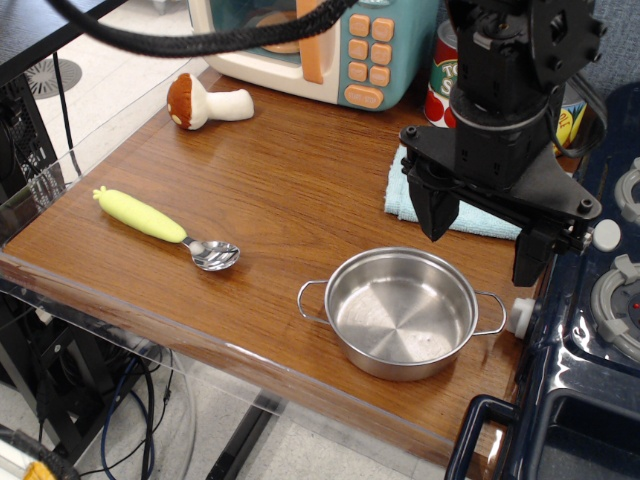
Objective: Move the napkin right below the mushroom.
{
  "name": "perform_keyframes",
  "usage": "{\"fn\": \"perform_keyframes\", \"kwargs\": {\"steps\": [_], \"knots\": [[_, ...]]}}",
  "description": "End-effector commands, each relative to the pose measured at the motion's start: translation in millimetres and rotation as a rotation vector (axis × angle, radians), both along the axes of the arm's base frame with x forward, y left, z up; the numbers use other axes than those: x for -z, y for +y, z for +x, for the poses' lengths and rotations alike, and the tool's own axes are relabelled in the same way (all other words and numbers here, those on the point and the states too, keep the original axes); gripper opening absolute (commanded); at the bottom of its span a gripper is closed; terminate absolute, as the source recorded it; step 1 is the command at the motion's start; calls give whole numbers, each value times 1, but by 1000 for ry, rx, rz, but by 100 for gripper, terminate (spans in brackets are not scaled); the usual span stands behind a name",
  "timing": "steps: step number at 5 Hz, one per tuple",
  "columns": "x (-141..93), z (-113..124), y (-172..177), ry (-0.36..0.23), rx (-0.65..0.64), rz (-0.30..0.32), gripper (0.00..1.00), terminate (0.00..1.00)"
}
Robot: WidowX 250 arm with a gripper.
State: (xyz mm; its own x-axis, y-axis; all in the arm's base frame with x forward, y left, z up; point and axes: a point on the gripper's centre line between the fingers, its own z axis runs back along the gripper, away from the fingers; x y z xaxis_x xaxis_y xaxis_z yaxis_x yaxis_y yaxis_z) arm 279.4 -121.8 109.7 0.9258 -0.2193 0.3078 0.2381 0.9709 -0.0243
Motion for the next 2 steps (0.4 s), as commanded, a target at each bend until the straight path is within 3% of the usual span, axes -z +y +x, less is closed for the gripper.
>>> {"fn": "perform_keyframes", "kwargs": {"steps": [1,2], "knots": [[0,0,0,0,0,0,100,0],[-2,29,10,-20,-26,24,100,0]]}}
